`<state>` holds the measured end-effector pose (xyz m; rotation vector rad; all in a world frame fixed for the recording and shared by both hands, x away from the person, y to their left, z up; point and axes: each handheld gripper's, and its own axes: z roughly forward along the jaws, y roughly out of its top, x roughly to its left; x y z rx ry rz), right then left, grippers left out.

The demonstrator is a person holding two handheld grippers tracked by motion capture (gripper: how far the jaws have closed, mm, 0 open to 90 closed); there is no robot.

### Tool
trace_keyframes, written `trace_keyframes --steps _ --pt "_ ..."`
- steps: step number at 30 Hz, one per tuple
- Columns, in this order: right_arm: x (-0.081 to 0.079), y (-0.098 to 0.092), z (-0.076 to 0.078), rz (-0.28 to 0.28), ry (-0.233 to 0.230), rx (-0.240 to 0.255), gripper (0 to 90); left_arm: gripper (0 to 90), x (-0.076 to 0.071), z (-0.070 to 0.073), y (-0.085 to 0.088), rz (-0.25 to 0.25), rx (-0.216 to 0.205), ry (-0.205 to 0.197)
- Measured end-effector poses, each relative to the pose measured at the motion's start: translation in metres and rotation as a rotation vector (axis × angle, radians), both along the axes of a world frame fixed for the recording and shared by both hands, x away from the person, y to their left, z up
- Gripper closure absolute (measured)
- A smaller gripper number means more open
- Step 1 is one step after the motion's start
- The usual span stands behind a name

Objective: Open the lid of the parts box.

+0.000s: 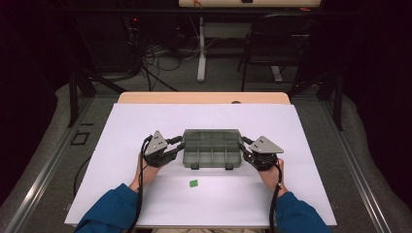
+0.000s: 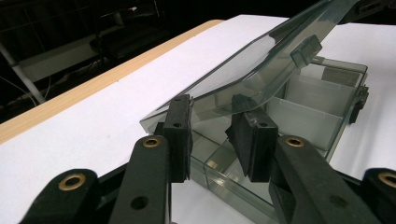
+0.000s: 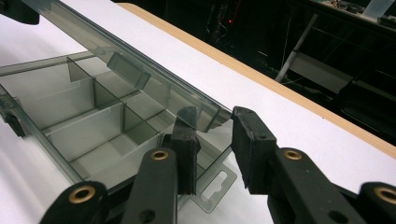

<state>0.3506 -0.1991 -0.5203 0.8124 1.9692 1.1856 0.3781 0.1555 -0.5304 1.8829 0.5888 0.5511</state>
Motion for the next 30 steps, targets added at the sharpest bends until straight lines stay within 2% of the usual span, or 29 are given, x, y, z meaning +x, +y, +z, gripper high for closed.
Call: trace_keyframes --steps 30 --pt "0.021 -0.003 0.019 0.015 0.074 0.003 74.6 71.2 0.02 0.018 0.003 -0.018 -0.02 0.072"
